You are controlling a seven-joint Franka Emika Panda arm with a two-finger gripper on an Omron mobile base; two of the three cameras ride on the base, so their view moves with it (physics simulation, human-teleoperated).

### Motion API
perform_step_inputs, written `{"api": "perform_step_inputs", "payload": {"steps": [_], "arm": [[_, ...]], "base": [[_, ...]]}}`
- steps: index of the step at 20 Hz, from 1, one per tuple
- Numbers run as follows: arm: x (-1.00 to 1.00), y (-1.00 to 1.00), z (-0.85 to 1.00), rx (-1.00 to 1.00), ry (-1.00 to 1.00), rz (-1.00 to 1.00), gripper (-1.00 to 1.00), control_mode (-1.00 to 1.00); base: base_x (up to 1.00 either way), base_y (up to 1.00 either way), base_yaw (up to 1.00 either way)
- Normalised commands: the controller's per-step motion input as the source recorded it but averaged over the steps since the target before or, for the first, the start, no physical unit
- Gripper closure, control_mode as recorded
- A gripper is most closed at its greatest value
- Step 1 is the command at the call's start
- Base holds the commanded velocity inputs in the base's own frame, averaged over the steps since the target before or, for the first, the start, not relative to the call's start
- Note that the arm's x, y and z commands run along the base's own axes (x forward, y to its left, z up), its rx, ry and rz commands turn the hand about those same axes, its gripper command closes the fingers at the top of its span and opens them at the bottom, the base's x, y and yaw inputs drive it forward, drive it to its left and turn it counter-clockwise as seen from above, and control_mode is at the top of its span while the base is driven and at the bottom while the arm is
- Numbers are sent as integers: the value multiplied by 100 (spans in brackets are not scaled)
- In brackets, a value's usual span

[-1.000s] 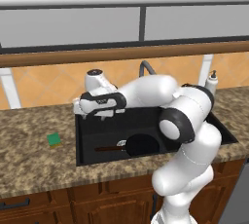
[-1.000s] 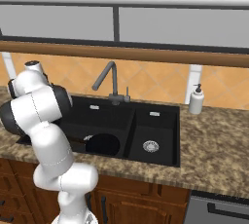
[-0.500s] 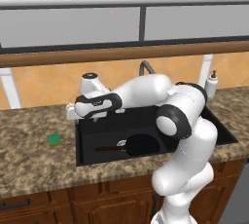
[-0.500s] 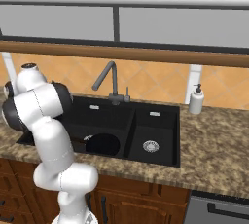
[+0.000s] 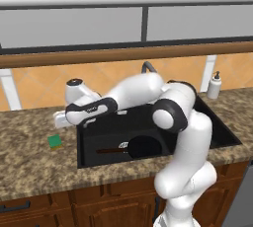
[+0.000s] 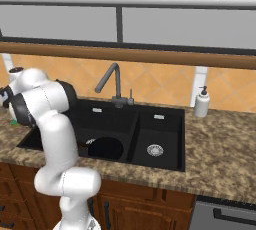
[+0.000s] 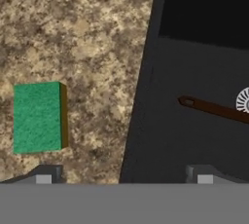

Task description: Pick the pan and sponge and place them into the sink. Then turn on the water.

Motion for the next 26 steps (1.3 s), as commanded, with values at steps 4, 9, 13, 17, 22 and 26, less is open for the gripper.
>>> {"api": "perform_step_inputs", "payload": {"steps": [4, 9, 13, 17, 22, 26], "arm": [[0, 44, -19, -13, 2, 0, -100, -100], [0, 26, -9, -2, 0, 0, -100, -100], [0, 16, -7, 0, 0, 0, -100, -100], [0, 17, -23, 0, 3, 0, -100, -100], [0, 15, -17, 0, 1, 0, -100, -100], [0, 9, -10, 0, 0, 0, -100, -100]], "base": [[0, 0, 0], [0, 0, 0], [0, 0, 0], [0, 0, 0], [0, 0, 0], [0, 0, 0]]}}
